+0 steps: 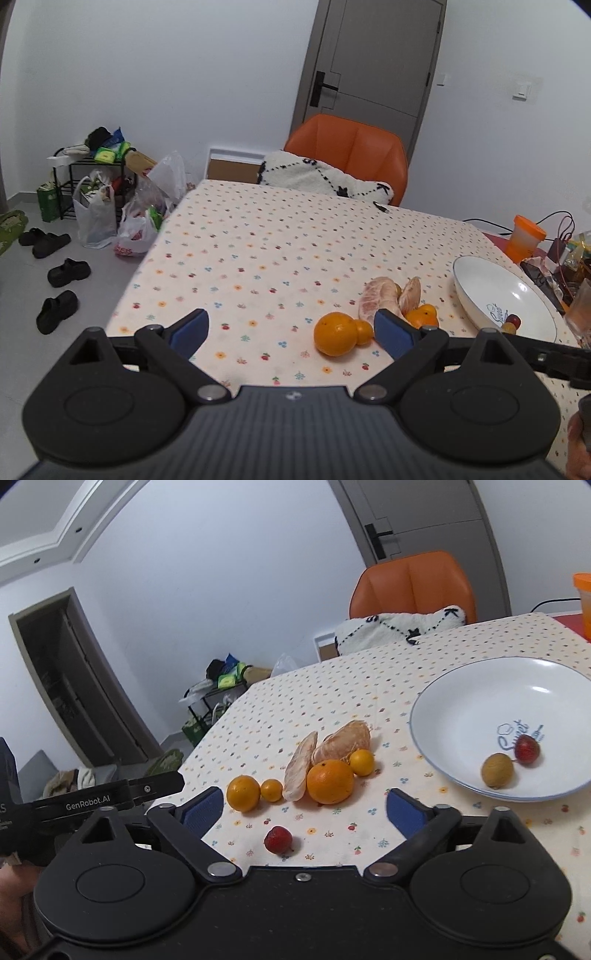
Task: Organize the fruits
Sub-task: 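Move both open grippers from the plate back to the fruit pile, then grasp a large orange with the left gripper while the right gripper grasps another, then carry both oranges over the white plate and open both grippers, then move both open grippers back to the remaining fruit beside the pomelo, then grasp a small tangerine with the left gripper while the right gripper approaches the pomelo, then close the right gripper on a peeled pomelo segment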
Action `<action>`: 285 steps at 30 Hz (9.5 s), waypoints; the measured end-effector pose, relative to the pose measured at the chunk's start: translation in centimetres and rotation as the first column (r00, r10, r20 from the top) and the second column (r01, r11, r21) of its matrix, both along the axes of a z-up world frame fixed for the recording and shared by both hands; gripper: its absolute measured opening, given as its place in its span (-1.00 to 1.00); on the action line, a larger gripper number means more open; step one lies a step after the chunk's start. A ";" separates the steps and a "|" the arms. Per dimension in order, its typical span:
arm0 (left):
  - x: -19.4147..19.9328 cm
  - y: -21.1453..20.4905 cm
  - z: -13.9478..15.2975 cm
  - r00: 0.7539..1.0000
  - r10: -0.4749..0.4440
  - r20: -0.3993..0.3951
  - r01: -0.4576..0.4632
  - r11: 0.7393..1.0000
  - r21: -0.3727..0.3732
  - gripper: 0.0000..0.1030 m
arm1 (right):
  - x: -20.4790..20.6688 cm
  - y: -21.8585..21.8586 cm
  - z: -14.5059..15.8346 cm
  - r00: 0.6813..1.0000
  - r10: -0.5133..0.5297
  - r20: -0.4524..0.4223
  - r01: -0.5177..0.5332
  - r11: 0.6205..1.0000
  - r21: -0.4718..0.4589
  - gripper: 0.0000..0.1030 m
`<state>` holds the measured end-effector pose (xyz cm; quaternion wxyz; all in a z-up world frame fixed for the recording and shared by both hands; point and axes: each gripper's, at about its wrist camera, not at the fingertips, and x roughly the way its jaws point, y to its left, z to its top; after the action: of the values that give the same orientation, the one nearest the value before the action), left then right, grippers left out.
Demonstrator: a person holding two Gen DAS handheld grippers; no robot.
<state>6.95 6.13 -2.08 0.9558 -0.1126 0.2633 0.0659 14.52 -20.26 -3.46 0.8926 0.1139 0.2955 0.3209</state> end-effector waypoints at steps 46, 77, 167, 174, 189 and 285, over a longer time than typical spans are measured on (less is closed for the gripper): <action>4.5 -0.8 -2.2 0.991 -0.133 -0.024 0.129 0.982 -0.139 -0.31 | 4.4 1.1 -2.0 0.998 0.021 -0.055 -0.022 1.000 -0.017 -0.27; 5.0 -9.4 0.8 0.968 -0.247 0.047 0.250 0.966 -0.071 -0.31 | 2.9 -8.8 0.0 0.987 -0.159 0.019 0.158 0.986 0.053 -0.26; 4.1 -10.8 2.6 0.994 -0.097 0.043 0.096 0.995 0.027 0.81 | 1.6 -13.0 0.5 0.956 -0.290 0.042 0.287 0.955 0.074 1.00; 2.5 -9.7 2.9 0.996 -0.076 0.049 0.075 0.997 0.029 0.82 | 0.5 -12.2 0.9 0.961 -0.270 0.053 0.267 0.961 0.068 1.00; -0.4 -7.1 2.5 0.999 -0.044 0.025 0.043 0.999 0.027 0.82 | -1.1 -9.7 1.3 0.979 -0.195 0.060 0.194 0.981 0.030 1.00; 4.3 2.1 -3.2 0.998 -0.061 -0.014 0.058 0.985 -0.165 -0.57 | 6.4 6.3 -2.0 0.985 0.131 -0.109 -0.131 0.991 0.010 -0.73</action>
<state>11.22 8.22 -5.32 0.9423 -0.1824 0.2802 0.0165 20.92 -14.00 -5.41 0.8519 0.1127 0.3506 0.3723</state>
